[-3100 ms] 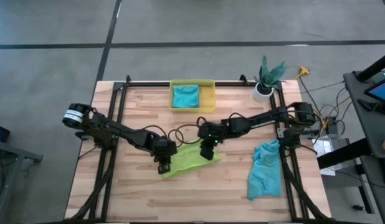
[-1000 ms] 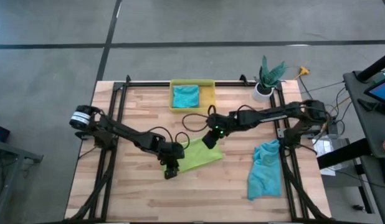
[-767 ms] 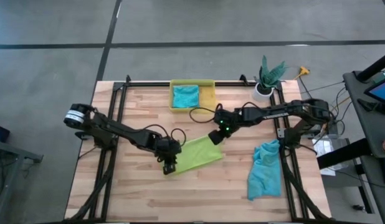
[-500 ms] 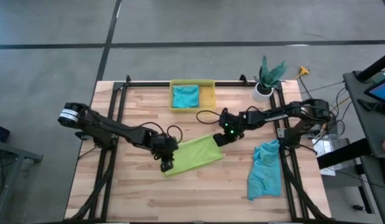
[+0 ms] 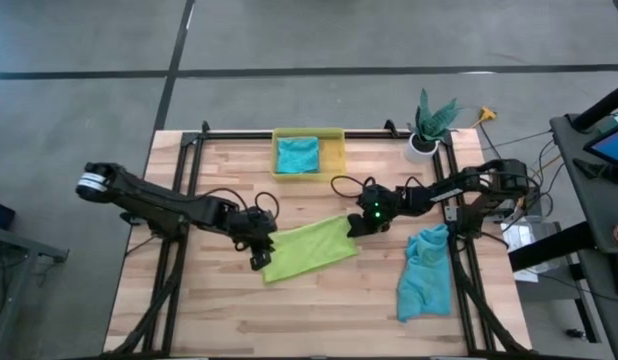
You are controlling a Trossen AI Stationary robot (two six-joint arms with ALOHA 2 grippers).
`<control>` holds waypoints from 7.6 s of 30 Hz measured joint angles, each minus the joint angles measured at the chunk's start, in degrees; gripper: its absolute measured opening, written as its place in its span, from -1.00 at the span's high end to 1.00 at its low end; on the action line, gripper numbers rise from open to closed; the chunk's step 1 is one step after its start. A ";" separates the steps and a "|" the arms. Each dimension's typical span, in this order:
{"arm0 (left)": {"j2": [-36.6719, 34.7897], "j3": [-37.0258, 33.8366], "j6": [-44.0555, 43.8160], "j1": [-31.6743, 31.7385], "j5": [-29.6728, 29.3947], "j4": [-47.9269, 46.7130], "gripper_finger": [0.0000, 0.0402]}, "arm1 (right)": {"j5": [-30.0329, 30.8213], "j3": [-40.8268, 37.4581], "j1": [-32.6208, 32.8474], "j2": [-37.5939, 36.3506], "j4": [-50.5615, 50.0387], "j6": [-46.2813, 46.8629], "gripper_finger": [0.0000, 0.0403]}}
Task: Fold microfiber towels
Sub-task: Fold the green microfiber cloth
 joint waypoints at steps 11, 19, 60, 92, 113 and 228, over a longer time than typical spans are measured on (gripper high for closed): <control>-2.07 0.01 -1.28 0.00 0.02 -0.15 0.45 | 0.92 1.93 0.22 1.29 0.12 -0.67 0.34; -2.26 0.99 -1.38 0.11 0.04 -0.01 0.45 | 5.08 6.27 3.12 3.94 -1.13 -0.46 0.35; -15.54 1.55 10.11 8.97 -6.14 -7.71 0.45 | 19.84 49.95 -3.32 2.72 -62.02 -41.21 0.96; -18.28 1.45 10.52 12.00 -5.72 -8.78 0.45 | 21.22 89.60 8.34 34.69 -81.92 -68.19 0.96; -22.52 1.14 11.15 11.98 -4.77 -9.17 0.45 | 37.89 93.50 8.03 36.30 -88.21 -70.32 0.95; 8.63 19.19 38.57 26.93 24.61 -9.10 0.45 | 13.85 52.38 7.78 -7.78 -54.74 -20.20 0.45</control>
